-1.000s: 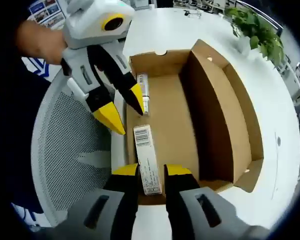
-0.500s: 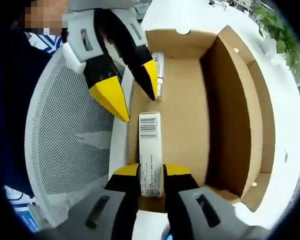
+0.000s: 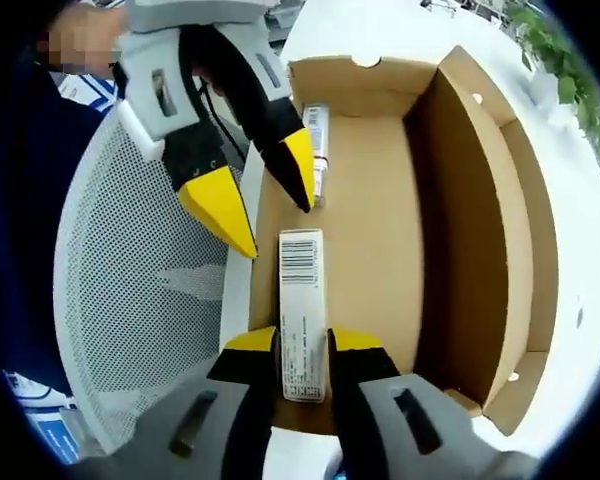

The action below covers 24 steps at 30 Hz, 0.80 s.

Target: Operate the shoe box by opening the lid, removing the specified soft item, and placing it in the target area until the item is outside and the box remains undamaged.

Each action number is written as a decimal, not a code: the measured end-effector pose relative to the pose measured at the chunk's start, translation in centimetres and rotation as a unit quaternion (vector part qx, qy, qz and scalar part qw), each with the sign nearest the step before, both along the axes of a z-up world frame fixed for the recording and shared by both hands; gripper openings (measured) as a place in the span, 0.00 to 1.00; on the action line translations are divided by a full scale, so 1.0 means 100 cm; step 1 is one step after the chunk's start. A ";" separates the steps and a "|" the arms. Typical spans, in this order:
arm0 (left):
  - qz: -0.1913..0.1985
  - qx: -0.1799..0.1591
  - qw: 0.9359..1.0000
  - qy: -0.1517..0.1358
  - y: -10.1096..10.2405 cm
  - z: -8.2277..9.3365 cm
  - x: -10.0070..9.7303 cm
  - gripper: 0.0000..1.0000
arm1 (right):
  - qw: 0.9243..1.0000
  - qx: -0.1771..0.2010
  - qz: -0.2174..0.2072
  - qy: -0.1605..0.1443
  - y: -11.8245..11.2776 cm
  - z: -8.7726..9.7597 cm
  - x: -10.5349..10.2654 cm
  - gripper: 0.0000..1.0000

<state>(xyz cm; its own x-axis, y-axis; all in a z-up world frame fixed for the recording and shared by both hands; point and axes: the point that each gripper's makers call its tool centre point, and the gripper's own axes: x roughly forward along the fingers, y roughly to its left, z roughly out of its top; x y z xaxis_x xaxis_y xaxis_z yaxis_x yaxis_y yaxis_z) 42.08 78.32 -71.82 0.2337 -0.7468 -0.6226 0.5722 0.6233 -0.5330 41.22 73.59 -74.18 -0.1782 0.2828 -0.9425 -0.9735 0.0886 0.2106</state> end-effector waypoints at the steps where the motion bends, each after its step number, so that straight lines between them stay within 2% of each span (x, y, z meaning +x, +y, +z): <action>1: 0.000 0.001 1.000 0.000 0.000 -0.001 0.000 0.26 | 1.000 0.000 0.006 -0.001 0.001 -0.002 0.000 0.18; 14: 0.001 0.003 1.000 0.004 0.001 -0.003 0.000 0.26 | 1.000 -0.018 0.012 -0.010 0.008 -0.024 0.005 0.19; 24: 0.000 0.004 1.000 0.007 0.002 -0.004 -0.001 0.25 | 0.999 -0.031 0.002 -0.014 0.008 -0.055 0.007 0.21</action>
<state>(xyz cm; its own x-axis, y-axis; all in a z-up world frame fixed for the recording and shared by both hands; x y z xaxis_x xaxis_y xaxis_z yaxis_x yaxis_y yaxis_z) 42.01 78.52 -72.17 0.2241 -0.7420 -0.6318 0.5643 0.6274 -0.5366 41.97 74.43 -79.65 -0.1527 0.2237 -0.9626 -0.9792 0.0975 0.1780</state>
